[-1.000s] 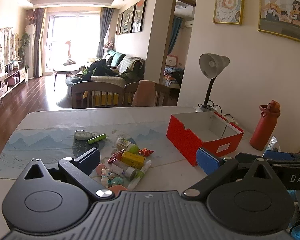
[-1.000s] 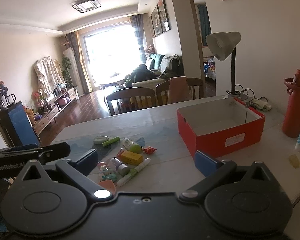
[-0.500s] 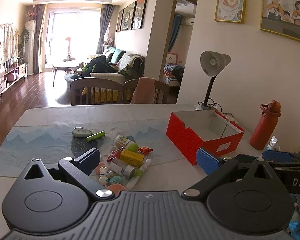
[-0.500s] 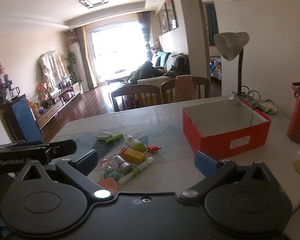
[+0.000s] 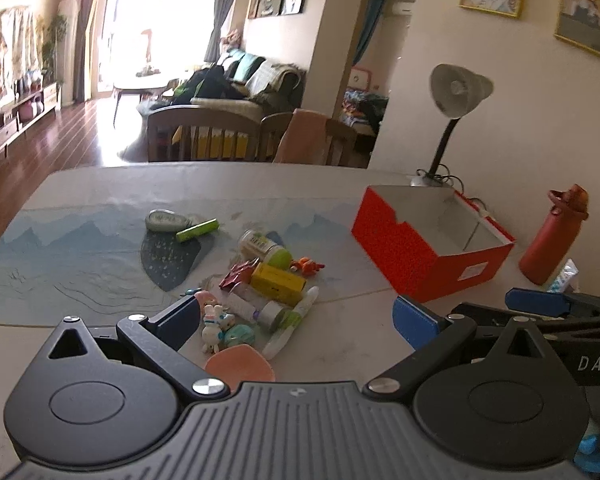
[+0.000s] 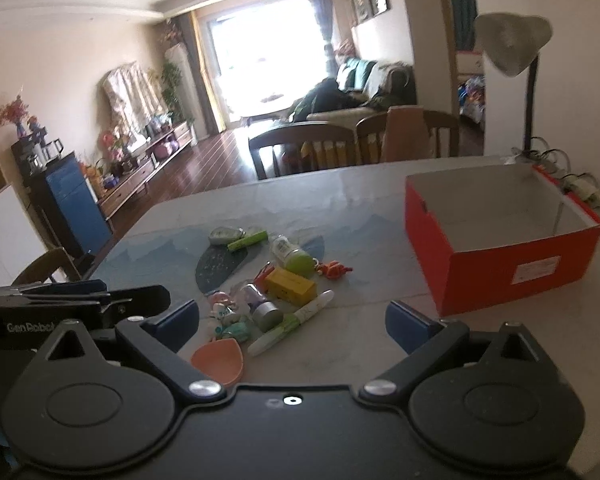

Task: Organize rigid objects
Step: 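Move left tool to the pink heart dish while right tool approaches the white-green glue stick, then close left tool on the pink heart dish while right tool grasps the glue stick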

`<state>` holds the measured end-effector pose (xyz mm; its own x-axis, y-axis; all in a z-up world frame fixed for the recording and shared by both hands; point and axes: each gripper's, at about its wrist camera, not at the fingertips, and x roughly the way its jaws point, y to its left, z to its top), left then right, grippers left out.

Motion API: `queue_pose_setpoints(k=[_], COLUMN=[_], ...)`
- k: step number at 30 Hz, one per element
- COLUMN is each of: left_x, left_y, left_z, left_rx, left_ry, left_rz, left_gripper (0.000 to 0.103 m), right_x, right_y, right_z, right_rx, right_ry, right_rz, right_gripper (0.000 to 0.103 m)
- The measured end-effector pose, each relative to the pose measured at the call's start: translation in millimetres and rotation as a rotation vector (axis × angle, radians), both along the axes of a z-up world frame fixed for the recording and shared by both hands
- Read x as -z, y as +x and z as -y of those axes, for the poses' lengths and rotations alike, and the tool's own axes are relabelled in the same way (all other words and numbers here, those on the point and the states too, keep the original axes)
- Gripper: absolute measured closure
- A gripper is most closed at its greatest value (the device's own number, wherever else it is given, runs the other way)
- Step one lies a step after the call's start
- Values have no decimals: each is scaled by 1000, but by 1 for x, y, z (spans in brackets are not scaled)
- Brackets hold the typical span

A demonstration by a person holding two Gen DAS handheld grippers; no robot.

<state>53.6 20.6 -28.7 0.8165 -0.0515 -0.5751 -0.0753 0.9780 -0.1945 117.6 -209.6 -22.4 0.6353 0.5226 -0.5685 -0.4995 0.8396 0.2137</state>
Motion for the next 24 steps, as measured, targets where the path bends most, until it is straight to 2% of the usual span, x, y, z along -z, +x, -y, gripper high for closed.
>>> queue_pose_setpoints(k=[5, 9, 12, 17, 20, 24], left_x=[23, 49, 68, 99, 117, 132], left_y=[24, 34, 43, 56, 64, 72], left_z=[-9, -16, -19, -18, -15, -16], left_rx=[-26, -49, -60, -60, -62, -78], left_ry=[34, 27, 37, 38, 37, 46], left_rz=[-38, -96, -133, -188, -227, -251], left_gripper=[0, 0, 0, 0, 1, 1], right_x=[20, 40, 54, 79, 93, 109], right_y=[34, 58, 74, 91, 99, 112], right_z=[-9, -20, -30, -52, -69, -88], right_rx=[-18, -48, -70, -133, -171, -182], right_ry=[-26, -56, -79, -141, -181, -203], right_rz=[-41, -77, -107, -154, -175, -211], right_gripper=[3, 4, 7, 7, 11, 13])
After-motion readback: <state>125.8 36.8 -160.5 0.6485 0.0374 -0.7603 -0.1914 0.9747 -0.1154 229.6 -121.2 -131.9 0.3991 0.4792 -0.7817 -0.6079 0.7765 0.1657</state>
